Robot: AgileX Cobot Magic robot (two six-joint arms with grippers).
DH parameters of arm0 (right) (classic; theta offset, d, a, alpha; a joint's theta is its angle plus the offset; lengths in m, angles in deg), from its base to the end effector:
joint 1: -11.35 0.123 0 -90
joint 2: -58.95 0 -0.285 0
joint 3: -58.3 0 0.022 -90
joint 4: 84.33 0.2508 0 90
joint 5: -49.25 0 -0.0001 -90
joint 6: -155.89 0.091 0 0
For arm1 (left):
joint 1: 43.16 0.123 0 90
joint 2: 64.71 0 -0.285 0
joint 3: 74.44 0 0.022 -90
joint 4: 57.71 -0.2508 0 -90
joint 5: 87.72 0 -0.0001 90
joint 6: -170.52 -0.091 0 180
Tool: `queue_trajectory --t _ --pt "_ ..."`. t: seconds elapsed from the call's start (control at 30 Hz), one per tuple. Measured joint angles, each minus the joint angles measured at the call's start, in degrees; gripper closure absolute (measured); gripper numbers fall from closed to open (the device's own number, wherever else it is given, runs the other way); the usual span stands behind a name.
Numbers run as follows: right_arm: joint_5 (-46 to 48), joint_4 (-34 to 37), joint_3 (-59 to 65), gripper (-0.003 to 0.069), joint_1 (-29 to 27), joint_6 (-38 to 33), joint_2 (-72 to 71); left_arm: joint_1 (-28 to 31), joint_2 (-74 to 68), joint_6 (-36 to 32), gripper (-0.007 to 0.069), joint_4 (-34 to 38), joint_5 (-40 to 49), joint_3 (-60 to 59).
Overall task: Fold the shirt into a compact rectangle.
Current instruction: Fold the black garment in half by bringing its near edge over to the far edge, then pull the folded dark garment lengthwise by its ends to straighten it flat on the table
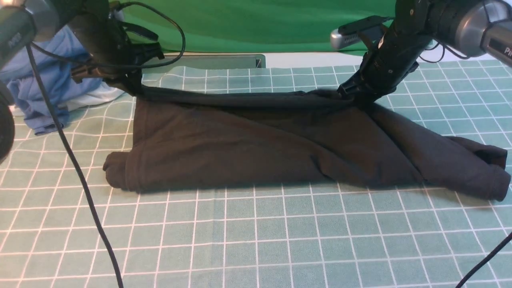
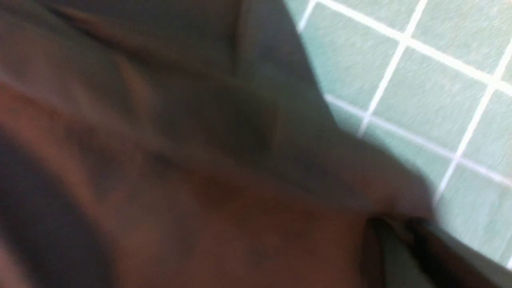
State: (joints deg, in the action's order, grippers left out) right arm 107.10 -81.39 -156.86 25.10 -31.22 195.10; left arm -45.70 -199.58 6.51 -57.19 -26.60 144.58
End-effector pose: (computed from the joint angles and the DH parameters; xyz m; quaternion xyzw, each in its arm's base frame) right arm 0.4738 0.1200 0.2094 -0.1686 0.9681 0.0344 0.1819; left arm 0.4878 -0.0224 0.2375 -0.1161 0.9730 -0.0364 0.1963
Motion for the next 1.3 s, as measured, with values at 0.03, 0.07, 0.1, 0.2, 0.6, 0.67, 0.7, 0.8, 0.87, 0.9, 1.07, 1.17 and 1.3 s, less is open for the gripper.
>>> queue_trajectory --t 0.03,0.07,0.1,0.2,0.6,0.67,0.7,0.8,0.87,0.9,1.07,1.17,1.3 --pt "-1.22 -0.14 0.0 0.049 -0.05 0.0 0.38 0.19 -0.31 0.0 0.0578 -0.52 -0.94 0.23" --pt "-2.23 -0.18 0.0 0.0438 -0.19 -0.06 0.61 0.32 -0.5 0.0 0.0556 -0.99 -2.17 0.3" --pt "-3.14 -0.18 0.0 0.0394 -0.24 -0.06 0.75 0.37 -0.56 0.0 0.0531 -1.64 -3.14 0.33" --pt "-4.07 -0.25 -0.83 0.0315 -0.37 -0.06 0.97 0.44 -0.55 0.27 0.0433 -2.81 -4.67 0.87" --pt "11.06 -0.18 -13.48 0.0627 -0.47 -1.46 -7.55 -0.13 2.71 -3.16 0.0463 13.02 8.29 8.59" --pt "11.17 -0.18 -11.63 0.0631 -0.47 -1.29 -11.26 -1.75 4.75 -4.66 0.0568 13.83 8.32 8.51" --pt "11.17 -0.18 -10.24 0.0631 -0.53 -1.29 -12.85 -2.47 5.89 -5.2 0.0587 13.68 8.32 8.15" --pt "11.22 -0.18 -4.8 0.0631 -0.83 -1.29 -17.34 -4.33 8.45 -5.82 0.0611 13.07 8.22 5.49" --pt "11.58 -0.18 4.5 0.0632 -2.06 -1.29 -22.94 -6.07 12.31 -6.12 0.0614 13.07 8.17 -1.08" --pt "11.65 -0.18 5.21 0.0632 -2.37 -1.29 -23.31 -6.25 12.58 -6.27 0.0614 13.07 8.17 -2.38" --pt "12.09 -0.29 22.83 0.0631 -9.17 1.59 -30.97 -7.19 18.05 -7.54 0.0614 13.02 8.33 -20.95" --pt "12.22 -0.29 31.24 0.0605 -14.31 4.21 -33.04 -7.19 20.9 -9.16 0.0613 12.39 6.64 -31.61" --pt "12.22 1.45 39.95 0.0534 -17.81 4.95 -33.18 -6.7 26.68 -10.02 0.0611 10.42 2.1 -43.23"
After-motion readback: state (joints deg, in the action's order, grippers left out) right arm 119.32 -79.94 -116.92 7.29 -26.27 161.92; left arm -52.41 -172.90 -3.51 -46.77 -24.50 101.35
